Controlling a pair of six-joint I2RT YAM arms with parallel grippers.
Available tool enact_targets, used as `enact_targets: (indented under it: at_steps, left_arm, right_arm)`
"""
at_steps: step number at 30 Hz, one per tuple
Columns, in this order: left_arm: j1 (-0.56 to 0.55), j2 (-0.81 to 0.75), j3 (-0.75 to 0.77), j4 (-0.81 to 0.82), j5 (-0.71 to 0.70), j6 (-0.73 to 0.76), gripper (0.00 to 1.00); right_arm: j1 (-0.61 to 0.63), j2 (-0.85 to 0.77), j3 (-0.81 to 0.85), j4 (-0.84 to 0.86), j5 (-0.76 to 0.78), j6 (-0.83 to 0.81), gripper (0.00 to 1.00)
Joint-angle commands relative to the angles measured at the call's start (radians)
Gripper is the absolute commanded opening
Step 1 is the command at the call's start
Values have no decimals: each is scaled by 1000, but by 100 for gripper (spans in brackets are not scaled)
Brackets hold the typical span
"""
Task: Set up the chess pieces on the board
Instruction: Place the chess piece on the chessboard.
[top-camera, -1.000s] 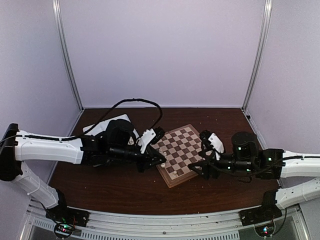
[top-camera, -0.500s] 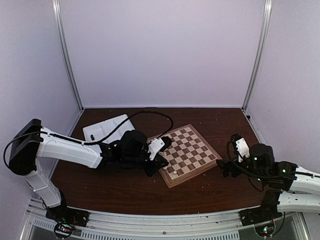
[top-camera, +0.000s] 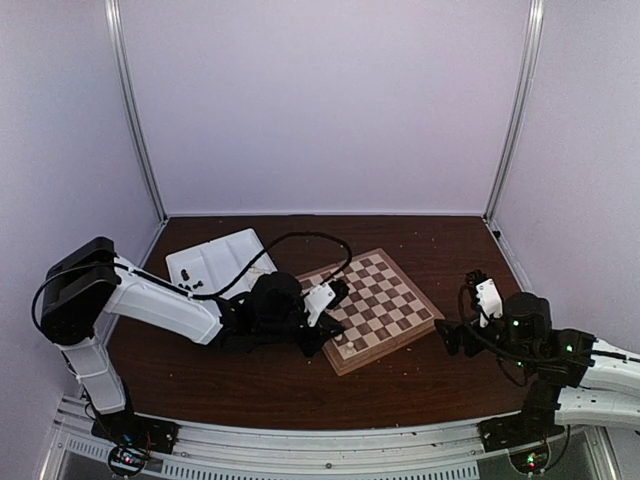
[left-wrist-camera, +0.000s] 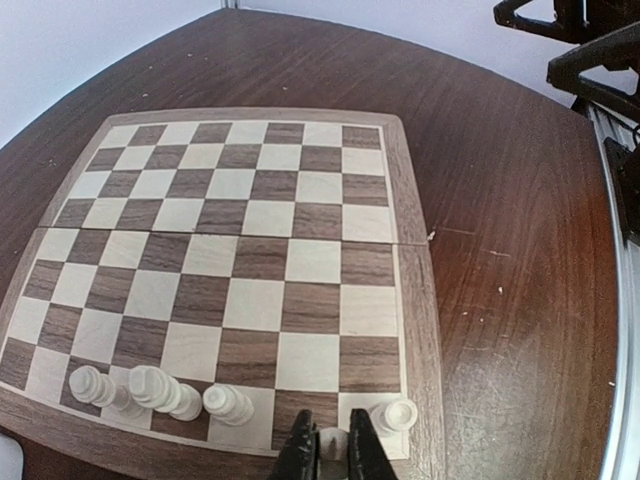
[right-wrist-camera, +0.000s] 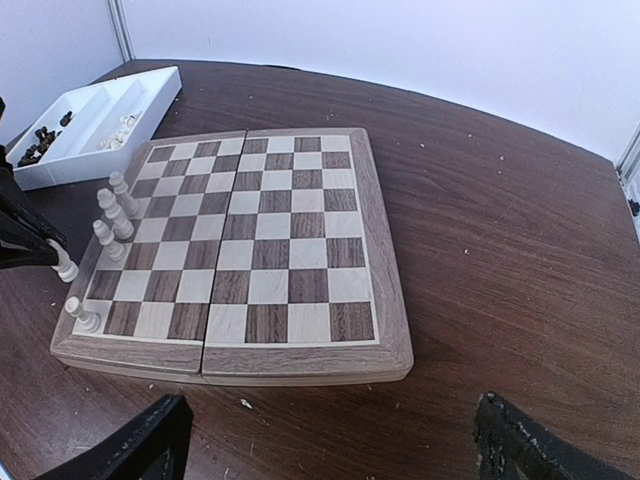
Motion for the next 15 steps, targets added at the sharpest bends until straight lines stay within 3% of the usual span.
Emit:
enact_targets:
  at_steps: [1, 15]
  left_arm:
    - [-2, 39, -9, 95, -5, 13, 0]
    - [-10, 99, -7, 137, -52, 12, 0]
  right_arm:
    - [-4, -24, -17, 23, -8, -8, 100]
    - [-5, -50, -26, 23, -26, -14, 100]
